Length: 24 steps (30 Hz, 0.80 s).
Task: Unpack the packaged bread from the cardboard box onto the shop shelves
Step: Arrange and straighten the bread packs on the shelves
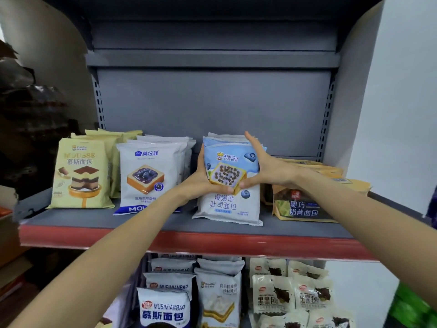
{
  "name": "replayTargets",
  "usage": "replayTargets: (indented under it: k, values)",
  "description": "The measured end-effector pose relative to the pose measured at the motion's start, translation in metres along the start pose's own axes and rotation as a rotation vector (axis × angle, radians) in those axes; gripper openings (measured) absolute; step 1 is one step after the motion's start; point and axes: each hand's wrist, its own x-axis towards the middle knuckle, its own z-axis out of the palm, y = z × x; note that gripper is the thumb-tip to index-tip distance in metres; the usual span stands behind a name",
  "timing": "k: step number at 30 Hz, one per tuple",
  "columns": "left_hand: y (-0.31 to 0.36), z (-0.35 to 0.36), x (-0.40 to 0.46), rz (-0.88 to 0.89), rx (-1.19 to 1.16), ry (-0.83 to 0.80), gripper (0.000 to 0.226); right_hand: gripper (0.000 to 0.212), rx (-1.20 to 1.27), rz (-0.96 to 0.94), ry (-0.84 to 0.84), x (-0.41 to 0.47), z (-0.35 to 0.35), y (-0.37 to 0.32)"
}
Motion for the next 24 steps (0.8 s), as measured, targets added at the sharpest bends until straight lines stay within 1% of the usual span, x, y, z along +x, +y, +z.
replayTargets:
  k: [2, 5, 8, 11, 13, 15, 17, 18, 19, 21, 23, 24]
  values:
    - [-0.002, 0.000, 0.000, 0.028, -0.004, 0.002, 0.126, 0.124, -0.024, 0.018, -0.015, 0.003, 0.000, 0.000]
    - [-0.004, -0.001, 0.001, 0.046, 0.010, 0.018, 0.128, 0.122, -0.027, 0.025, -0.010, 0.008, 0.002, 0.001]
    - [-0.003, -0.001, 0.000, 0.059, 0.030, 0.036, 0.125, 0.121, -0.010, 0.030, -0.002, 0.008, 0.004, -0.002]
    - [0.000, -0.002, -0.004, 0.086, 0.079, 0.035, 0.111, 0.120, -0.088, 0.052, 0.049, 0.002, 0.004, -0.008]
    - [0.002, -0.004, -0.010, 0.090, 0.132, 0.058, 0.111, 0.116, -0.168, 0.039, 0.150, -0.008, 0.002, -0.017]
    - [0.001, -0.007, -0.020, 0.050, 0.179, 0.084, 0.129, 0.107, -0.205, -0.022, 0.304, -0.027, 0.003, -0.024]
    - [0.000, -0.009, -0.032, 0.021, 0.236, 0.098, 0.139, 0.090, -0.239, -0.065, 0.463, -0.054, 0.013, -0.024]
    - [-0.001, -0.009, -0.037, 0.023, 0.263, 0.101, 0.140, 0.082, -0.250, -0.079, 0.505, -0.067, 0.022, -0.022]
    - [-0.002, -0.008, -0.041, 0.035, 0.291, 0.100, 0.137, 0.078, -0.259, -0.077, 0.513, -0.076, 0.033, -0.017]
    - [-0.001, -0.003, -0.047, 0.050, 0.350, 0.082, 0.131, 0.082, -0.286, -0.034, 0.437, -0.081, 0.056, -0.009]
    - [0.000, 0.002, -0.047, 0.045, 0.380, 0.062, 0.135, 0.089, -0.328, 0.020, 0.343, -0.075, 0.073, -0.003]
    - [0.000, 0.004, -0.046, 0.036, 0.392, 0.052, 0.137, 0.092, -0.345, 0.037, 0.326, -0.070, 0.077, -0.002]
